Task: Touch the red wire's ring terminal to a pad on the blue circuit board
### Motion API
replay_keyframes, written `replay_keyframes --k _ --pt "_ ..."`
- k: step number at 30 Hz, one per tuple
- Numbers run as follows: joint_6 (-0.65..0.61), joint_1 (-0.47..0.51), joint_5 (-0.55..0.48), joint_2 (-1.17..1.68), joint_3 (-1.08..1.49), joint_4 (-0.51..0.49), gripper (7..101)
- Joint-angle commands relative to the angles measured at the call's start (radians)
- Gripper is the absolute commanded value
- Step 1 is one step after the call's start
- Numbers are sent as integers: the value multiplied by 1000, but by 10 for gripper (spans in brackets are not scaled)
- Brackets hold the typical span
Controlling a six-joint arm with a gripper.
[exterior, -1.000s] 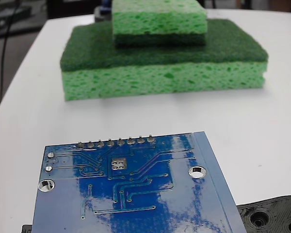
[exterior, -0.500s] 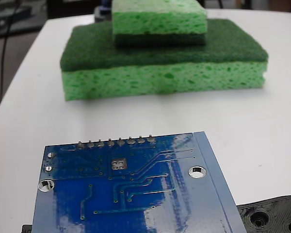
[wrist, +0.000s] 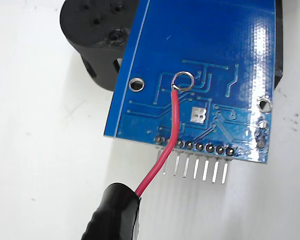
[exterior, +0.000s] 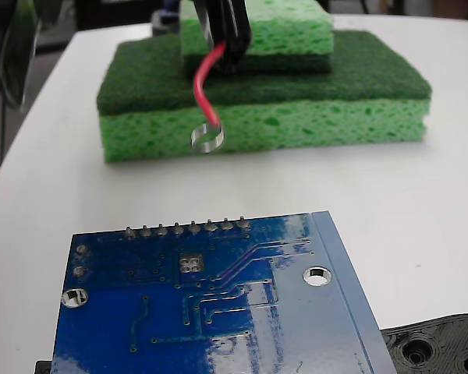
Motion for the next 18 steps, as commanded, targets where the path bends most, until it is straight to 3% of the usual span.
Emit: replay_keyframes --k 1,18 --pt "-9 2 -9 -20 -28 0 1003" --pt "-40 29 -38 -66 -20 -25 1003"
